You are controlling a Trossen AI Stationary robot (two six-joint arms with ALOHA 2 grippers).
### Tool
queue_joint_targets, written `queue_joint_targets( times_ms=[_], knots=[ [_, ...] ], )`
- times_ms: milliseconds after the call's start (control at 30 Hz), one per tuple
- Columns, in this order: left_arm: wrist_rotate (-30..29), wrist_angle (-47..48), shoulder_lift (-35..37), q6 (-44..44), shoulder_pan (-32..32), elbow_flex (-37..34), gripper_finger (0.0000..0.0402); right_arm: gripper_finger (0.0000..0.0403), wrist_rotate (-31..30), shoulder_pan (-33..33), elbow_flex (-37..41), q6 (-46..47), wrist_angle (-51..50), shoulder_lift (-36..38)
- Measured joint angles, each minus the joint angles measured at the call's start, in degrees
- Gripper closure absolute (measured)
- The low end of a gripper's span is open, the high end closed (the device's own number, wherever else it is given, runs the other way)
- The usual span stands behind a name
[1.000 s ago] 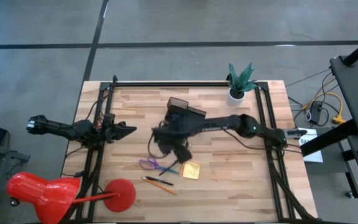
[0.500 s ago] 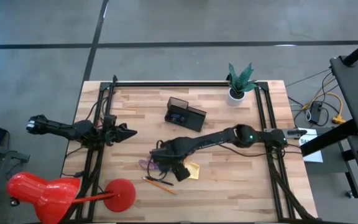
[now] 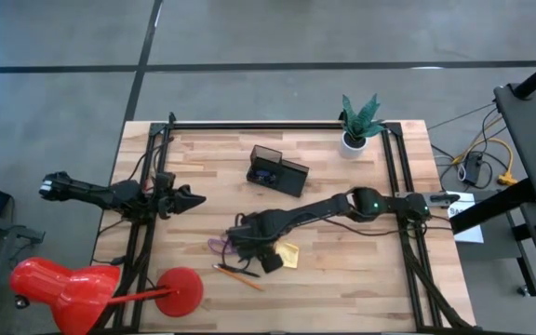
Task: Pick and place office supplies into organizer
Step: Put the center black pen into the desk organizer
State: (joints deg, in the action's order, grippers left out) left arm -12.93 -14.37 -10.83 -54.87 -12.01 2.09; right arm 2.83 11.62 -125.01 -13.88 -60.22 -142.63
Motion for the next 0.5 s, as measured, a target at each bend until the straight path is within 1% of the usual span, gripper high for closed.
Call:
queue_joint_targets(
  times_ms=[67,167,400,500],
  knots=[
    [0.05,0.00,0.00,0.00,0.00,0.00,0.0336,0.0259,-0.09,-0.07,0.04,0.22,0.03,0.00],
    [0.49,0.00,-0.02,0.00,0.00,0.00,0.0336,0.0266,-0.24,0.00,-0.95,3.21,-0.69,0.00],
    [1.38,0.44,0.00,0.04,0.00,-0.03,0.0336,0.0262,-0.45,-0.63,-3.26,19.86,-2.51,0.13],
    [1.37,0.40,-0.11,0.07,0.00,-0.04,0.0336,0.0254,-0.47,-0.58,-3.14,22.19,-2.62,0.13]
  ],
)
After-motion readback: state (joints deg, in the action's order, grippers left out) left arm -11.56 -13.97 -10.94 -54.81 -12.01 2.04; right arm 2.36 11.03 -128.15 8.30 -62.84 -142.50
